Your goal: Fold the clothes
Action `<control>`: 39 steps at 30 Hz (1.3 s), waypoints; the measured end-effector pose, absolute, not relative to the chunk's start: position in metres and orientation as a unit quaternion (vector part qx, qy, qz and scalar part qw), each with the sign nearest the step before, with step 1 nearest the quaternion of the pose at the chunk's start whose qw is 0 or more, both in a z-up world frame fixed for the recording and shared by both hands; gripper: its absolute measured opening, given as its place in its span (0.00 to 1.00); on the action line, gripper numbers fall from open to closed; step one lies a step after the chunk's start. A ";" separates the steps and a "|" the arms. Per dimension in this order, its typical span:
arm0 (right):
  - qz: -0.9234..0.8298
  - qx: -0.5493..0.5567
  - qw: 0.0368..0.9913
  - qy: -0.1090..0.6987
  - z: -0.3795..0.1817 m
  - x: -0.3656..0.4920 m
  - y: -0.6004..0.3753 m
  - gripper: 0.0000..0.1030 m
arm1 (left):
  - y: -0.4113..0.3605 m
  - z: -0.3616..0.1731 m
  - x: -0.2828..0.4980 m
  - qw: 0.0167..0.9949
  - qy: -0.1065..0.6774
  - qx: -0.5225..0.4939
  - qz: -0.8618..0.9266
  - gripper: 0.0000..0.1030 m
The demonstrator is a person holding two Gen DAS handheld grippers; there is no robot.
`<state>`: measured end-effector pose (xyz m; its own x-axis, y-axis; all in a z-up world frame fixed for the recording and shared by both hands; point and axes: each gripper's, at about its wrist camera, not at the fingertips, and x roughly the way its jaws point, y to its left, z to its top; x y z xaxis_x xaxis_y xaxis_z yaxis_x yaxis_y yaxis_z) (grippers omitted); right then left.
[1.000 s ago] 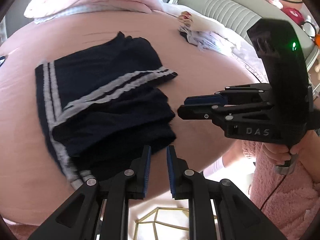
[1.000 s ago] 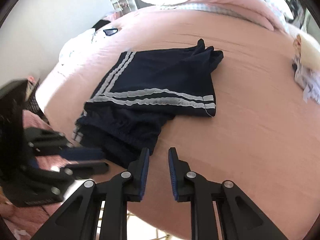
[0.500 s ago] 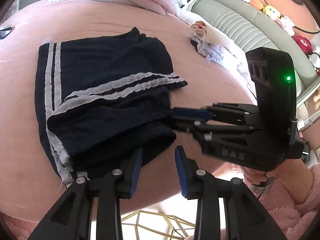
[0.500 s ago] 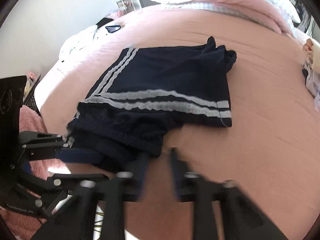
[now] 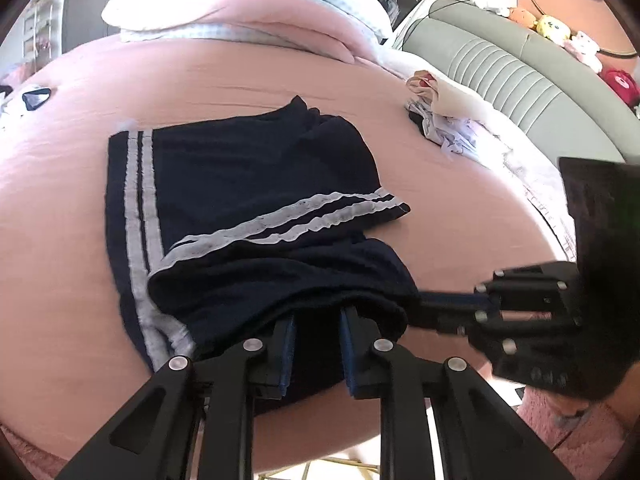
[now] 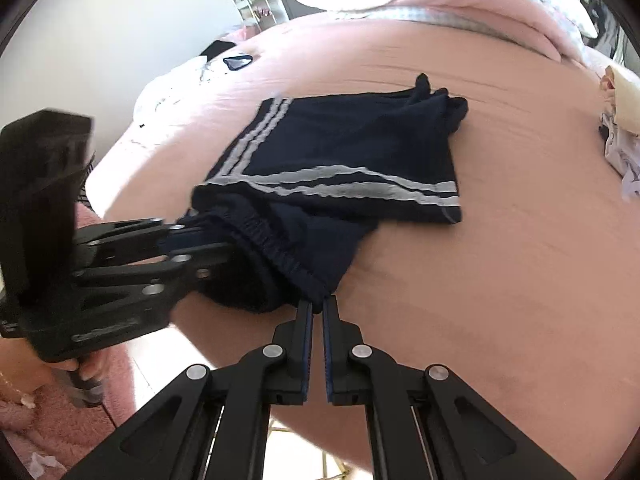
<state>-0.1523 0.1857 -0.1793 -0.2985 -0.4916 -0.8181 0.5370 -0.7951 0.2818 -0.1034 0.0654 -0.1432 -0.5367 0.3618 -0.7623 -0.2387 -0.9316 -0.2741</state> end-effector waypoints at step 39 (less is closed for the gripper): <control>-0.861 0.446 0.244 -0.019 -0.147 -0.172 0.159 0.07 | -0.043 -0.130 -0.086 0.120 -0.234 -0.467 0.844 0.27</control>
<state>-0.1723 0.1594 -0.1468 -0.4827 -0.4376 -0.7586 0.4040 -0.8798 0.2505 -0.0856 -0.0434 -0.1301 -0.5356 0.4218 -0.7316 0.0156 -0.8612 -0.5080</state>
